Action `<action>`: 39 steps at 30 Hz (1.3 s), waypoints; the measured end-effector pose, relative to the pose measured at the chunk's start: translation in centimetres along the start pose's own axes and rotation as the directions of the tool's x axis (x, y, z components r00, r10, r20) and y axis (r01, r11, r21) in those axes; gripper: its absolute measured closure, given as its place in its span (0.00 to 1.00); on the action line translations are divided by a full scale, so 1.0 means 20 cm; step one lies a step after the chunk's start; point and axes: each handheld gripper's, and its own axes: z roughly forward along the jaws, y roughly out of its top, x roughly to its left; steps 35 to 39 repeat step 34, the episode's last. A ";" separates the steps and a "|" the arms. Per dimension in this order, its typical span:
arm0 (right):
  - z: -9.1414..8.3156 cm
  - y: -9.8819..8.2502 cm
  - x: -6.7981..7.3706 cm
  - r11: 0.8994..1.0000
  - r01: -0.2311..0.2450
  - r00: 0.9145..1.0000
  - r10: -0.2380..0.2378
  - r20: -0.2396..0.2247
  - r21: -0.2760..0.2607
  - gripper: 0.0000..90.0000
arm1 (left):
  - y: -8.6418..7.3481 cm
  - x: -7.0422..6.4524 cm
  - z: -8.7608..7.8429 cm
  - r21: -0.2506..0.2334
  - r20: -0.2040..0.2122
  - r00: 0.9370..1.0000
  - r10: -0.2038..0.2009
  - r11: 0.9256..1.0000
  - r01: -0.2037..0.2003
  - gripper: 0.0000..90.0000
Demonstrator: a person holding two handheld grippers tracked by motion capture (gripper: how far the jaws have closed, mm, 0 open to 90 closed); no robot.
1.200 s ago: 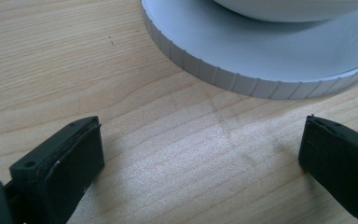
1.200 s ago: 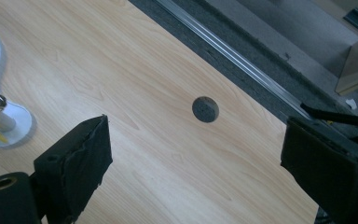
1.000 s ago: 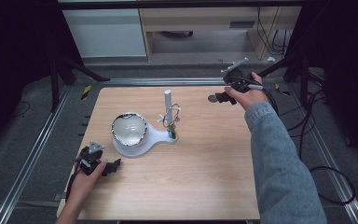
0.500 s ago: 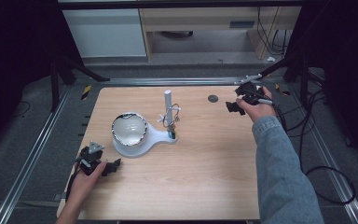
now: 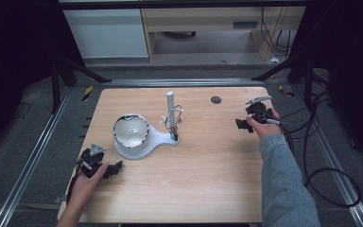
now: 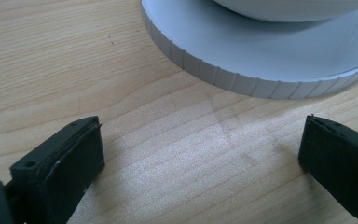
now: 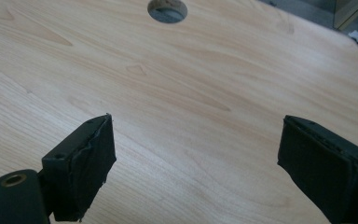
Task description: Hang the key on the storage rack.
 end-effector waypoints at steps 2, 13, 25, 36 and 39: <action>0.03 -0.04 -0.01 1.000 -0.022 1.000 0.022 -0.006 -0.001 0.12 | 0.00 0.00 0.00 0.000 0.000 1.000 0.000 1.000 0.000 0.00; 0.12 -0.16 -0.01 0.996 -0.094 0.995 0.094 -0.018 -0.009 0.11 | 0.00 0.00 0.00 0.000 0.001 1.000 0.000 1.000 0.000 0.00; 0.16 -0.22 0.03 0.994 -0.107 0.994 0.107 -0.032 -0.025 0.08 | 0.00 0.00 0.00 0.000 0.001 1.000 0.001 1.000 -0.001 0.00; 0.23 -0.31 0.08 0.992 -0.127 0.990 0.126 -0.057 -0.015 0.04 | 0.00 0.00 0.00 0.000 0.002 1.000 0.002 1.000 -0.002 0.00; 0.23 -0.31 0.08 0.992 -0.127 0.990 0.126 -0.057 -0.015 0.04 | 0.00 0.00 0.00 0.000 0.002 1.000 0.002 1.000 -0.002 0.00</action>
